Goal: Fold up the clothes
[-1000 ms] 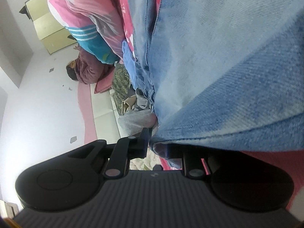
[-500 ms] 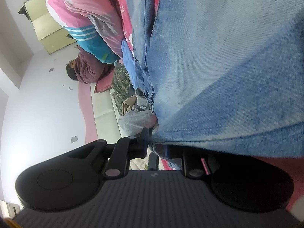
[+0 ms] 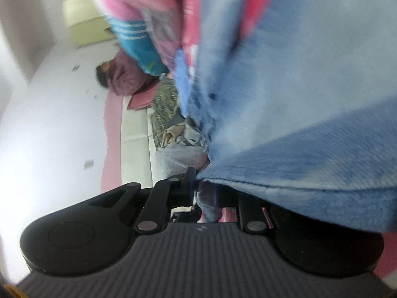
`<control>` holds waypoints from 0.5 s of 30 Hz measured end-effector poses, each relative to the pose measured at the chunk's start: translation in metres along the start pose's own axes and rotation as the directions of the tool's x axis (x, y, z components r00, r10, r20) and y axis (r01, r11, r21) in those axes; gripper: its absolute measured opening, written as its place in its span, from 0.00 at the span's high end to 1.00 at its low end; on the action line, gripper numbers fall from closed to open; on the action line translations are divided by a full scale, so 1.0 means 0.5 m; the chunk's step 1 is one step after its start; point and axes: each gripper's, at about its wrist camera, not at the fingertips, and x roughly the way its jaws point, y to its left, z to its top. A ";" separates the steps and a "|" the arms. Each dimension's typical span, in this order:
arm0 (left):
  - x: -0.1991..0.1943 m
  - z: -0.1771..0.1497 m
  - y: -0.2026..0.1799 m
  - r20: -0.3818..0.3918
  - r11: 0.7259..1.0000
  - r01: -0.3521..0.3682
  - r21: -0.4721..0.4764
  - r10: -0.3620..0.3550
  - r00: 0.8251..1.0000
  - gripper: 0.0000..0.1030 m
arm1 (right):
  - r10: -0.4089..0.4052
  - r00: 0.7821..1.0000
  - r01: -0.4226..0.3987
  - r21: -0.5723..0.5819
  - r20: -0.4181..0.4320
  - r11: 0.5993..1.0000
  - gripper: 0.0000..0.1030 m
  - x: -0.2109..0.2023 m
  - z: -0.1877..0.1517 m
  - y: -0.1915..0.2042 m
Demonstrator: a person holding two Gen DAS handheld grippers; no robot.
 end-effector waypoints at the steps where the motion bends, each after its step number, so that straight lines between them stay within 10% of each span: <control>1: 0.001 0.002 -0.014 0.015 1.000 0.007 0.011 -0.007 1.000 0.77 | -0.001 1.000 0.002 -0.049 0.006 0.999 0.89 -0.001 0.006 0.015; 8: 0.061 0.027 -0.145 0.098 0.996 0.063 0.057 -0.068 0.993 0.79 | 0.012 0.997 0.011 -0.309 0.073 0.951 0.90 0.010 0.096 0.120; 15: 0.204 0.032 -0.251 0.067 0.996 0.041 0.085 -0.047 0.997 0.89 | 0.011 0.992 0.024 -0.278 0.122 0.960 0.90 0.079 0.256 0.126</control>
